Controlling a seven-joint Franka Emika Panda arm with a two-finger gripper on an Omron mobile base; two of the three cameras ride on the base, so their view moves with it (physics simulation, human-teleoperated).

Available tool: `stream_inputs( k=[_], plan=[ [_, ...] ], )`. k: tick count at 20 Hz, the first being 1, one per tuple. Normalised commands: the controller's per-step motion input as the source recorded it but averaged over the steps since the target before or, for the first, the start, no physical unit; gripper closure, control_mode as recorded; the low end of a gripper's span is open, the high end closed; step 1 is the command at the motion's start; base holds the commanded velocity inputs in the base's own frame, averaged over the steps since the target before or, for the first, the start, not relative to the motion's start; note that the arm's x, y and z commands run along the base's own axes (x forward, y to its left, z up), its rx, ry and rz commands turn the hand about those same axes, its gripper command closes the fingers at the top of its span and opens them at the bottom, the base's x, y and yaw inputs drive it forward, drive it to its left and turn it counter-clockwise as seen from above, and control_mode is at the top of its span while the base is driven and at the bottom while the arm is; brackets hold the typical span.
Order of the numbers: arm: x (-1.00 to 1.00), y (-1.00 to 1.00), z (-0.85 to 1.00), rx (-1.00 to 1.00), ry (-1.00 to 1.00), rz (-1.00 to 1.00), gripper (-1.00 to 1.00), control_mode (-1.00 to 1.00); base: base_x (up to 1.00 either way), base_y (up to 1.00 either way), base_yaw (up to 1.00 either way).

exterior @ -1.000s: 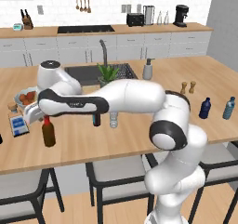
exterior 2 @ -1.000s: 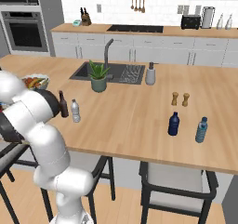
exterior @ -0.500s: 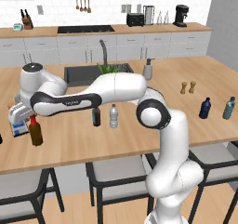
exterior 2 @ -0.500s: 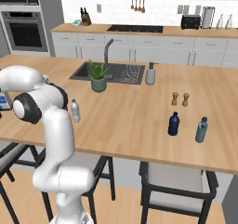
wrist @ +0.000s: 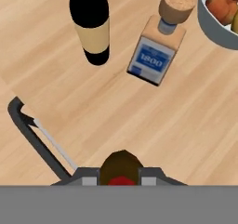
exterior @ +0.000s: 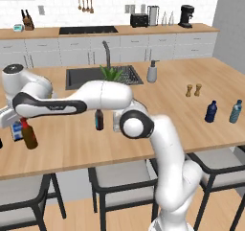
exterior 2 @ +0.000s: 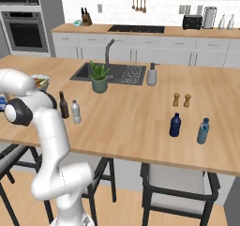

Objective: Move the plastic bottles in the middle to the plastics group, and the glass bottles in the middle to the glass group.

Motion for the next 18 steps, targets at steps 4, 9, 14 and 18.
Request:
stream_inputs(
  k=[4,9,14,18],
  plan=[
    [0.04,-0.06,-0.49,0.01,0.0,0.0,1.0,-1.0,0.0,0.0,0.0],
    [0.18,-0.28,-0.33,0.18,-0.02,0.0,1.0,-1.0,0.0,0.0,0.0],
    [0.13,-0.16,-0.22,0.16,-0.04,0.0,1.0,-1.0,0.0,0.0,0.0],
    [0.07,-0.05,-0.45,0.1,-0.07,0.0,1.0,-1.0,0.0,0.0,0.0]
  ],
)
